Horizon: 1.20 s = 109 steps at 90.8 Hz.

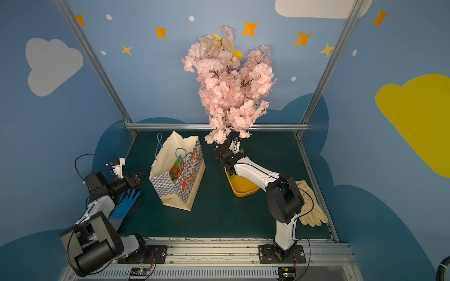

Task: Place the condiment packets inside the bag
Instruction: Pick up the condiment packet from the storage box.

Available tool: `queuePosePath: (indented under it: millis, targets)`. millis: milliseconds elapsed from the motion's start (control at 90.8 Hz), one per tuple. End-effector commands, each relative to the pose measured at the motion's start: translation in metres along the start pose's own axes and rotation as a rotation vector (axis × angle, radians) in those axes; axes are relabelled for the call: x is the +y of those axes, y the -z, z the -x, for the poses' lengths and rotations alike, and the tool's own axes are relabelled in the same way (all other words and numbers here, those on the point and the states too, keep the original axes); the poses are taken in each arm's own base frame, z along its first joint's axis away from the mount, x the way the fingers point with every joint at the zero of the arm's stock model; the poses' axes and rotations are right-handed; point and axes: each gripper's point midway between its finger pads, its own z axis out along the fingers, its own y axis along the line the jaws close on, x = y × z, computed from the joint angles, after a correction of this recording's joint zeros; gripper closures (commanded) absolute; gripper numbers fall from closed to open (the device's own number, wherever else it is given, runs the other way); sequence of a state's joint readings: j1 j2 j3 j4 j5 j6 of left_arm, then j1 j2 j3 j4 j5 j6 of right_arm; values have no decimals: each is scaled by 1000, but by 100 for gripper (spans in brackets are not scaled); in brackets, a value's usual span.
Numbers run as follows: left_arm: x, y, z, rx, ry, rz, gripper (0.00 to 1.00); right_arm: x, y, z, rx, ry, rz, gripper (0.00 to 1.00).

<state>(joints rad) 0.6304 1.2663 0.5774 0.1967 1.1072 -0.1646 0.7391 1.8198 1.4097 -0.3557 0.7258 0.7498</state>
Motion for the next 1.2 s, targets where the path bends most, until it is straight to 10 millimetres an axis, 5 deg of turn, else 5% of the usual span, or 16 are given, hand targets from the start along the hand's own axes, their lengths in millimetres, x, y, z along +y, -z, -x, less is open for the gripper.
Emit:
queuePosePath:
  millis: [0, 352, 639, 914, 1189]
  targets:
    - [-3, 1, 3, -6, -18, -16, 0, 4, 35, 21, -98, -22, 51, 100]
    - [-5, 2, 3, -9, -24, -13, 0, 21, 146, 51, -266, 74, 237, 100]
    - [-4, 2, 4, -9, -21, -9, 0, 61, 230, 57, -276, 185, 569, 100]
    - [-2, 2, 4, -10, -21, -1, 0, 92, 320, 94, -373, 200, 803, 100]
    - [-2, 2, 4, -10, -18, -5, 0, 133, 382, 122, -442, 223, 977, 100]
